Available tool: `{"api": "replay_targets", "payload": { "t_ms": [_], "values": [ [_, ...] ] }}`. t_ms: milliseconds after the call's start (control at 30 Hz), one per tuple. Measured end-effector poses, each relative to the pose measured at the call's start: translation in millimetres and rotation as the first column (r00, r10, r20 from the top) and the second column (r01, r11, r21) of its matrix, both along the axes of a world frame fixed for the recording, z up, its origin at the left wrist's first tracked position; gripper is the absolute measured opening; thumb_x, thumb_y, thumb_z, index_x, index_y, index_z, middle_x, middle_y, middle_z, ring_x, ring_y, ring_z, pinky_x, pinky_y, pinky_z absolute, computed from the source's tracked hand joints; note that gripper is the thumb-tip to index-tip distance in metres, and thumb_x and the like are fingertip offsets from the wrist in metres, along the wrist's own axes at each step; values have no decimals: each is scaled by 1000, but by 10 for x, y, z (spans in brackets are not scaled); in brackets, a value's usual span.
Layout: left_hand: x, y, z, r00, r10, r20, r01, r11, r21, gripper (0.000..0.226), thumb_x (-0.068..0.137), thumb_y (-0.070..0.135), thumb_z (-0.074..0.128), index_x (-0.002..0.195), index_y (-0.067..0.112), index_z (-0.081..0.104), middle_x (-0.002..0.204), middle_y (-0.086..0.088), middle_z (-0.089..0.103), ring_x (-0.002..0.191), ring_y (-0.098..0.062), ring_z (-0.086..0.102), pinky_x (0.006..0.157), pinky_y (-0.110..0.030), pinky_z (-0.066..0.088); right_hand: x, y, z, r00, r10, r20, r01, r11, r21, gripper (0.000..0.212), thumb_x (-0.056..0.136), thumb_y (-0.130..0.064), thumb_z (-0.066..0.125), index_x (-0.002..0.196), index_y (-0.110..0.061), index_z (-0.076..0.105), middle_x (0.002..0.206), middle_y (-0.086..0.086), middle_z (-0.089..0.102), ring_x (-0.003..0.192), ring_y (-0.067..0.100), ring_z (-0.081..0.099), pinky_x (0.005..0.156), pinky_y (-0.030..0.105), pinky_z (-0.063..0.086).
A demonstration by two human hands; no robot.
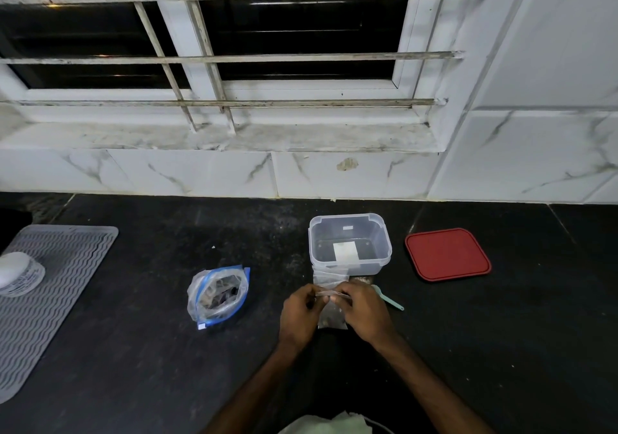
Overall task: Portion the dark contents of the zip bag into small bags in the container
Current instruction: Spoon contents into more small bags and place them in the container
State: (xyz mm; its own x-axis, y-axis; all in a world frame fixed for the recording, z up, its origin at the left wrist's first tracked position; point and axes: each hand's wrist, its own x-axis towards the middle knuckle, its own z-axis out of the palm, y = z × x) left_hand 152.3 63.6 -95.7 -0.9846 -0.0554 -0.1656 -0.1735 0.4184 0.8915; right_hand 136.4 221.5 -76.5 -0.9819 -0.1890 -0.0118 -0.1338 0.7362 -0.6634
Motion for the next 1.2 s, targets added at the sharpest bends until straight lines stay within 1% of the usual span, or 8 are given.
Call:
{"api": "replay_targets", "payload": {
  "t_ms": [267, 400, 500, 700, 767, 1033, 1100, 1200],
  "values": [
    [34, -18, -5, 998, 54, -23, -54, 998, -30, 9, 87, 21, 70, 93, 28, 70, 94, 10, 68, 87, 0, 65, 85, -31, 56, -9, -28, 22, 998, -40, 58, 45, 994, -100, 22, 90, -34, 63, 85, -15, 73, 81, -5, 70, 75, 6, 62, 69, 26, 49],
    [60, -1, 79, 998, 56, -18, -58, 993, -103, 16, 87, 21, 69, 95, 34, 64, 102, 11, 58, 90, -2, 60, 82, -23, 53, -35, -12, 17, 993, -20, 119, 32, 995, -98, 5, 84, -20, 70, 81, -17, 73, 81, -5, 69, 73, 5, 62, 67, 14, 45],
    [107, 42, 126, 985, 171, -8, -171, 979, -115, 22, 83, 24, 74, 97, 29, 59, 96, 11, 58, 84, -2, 58, 72, -16, 47, -25, -14, 46, 983, -30, 181, 41, 998, -57, 4, 82, -17, 70, 78, -17, 71, 81, -6, 69, 74, 6, 62, 69, 18, 46],
    [198, 116, 65, 972, 183, 150, -192, 980, 47, 22, 91, 40, 65, 89, 18, 66, 79, 2, 70, 68, -15, 67, 59, -35, 58, 0, -47, 46, 938, -141, 318, 189, 974, -125, 20, 74, -33, 76, 63, -28, 60, 73, -11, 68, 72, 5, 64, 72, 27, 54],
    [218, 133, 76, 975, 141, 173, -167, 976, 141, 26, 94, 40, 59, 93, 16, 69, 80, -1, 71, 65, -15, 69, 47, -30, 55, 23, -53, 37, 924, -115, 364, 196, 961, -193, 25, 71, -41, 80, 63, -24, 63, 72, -6, 70, 68, 5, 64, 68, 23, 52],
    [148, 41, 54, 980, 67, 185, -90, 988, 124, 23, 96, 26, 60, 78, 11, 62, 66, -5, 65, 53, -13, 60, 51, -37, 54, 29, 18, 105, 839, -44, 542, 246, 920, -305, 22, 80, -13, 75, 63, -13, 62, 64, -2, 60, 57, 6, 53, 54, 18, 44],
    [143, -36, 43, 986, 15, 164, -16, 1000, 10, 22, 96, 30, 59, 77, 19, 60, 67, 0, 66, 57, -11, 61, 57, -36, 53, -12, 69, 137, 880, -124, 459, 245, 945, -215, 17, 79, -17, 75, 65, -15, 65, 68, -4, 64, 63, 8, 58, 62, 25, 50],
    [161, -96, 39, 986, -122, 112, 149, 948, -280, 24, 95, 41, 55, 77, 26, 56, 74, 7, 63, 68, -7, 60, 61, -28, 45, -27, 87, 210, 966, -142, 215, 106, 980, 169, 11, 78, -30, 65, 71, -24, 58, 83, -9, 65, 80, 13, 62, 71, 30, 49]
  ]
}}
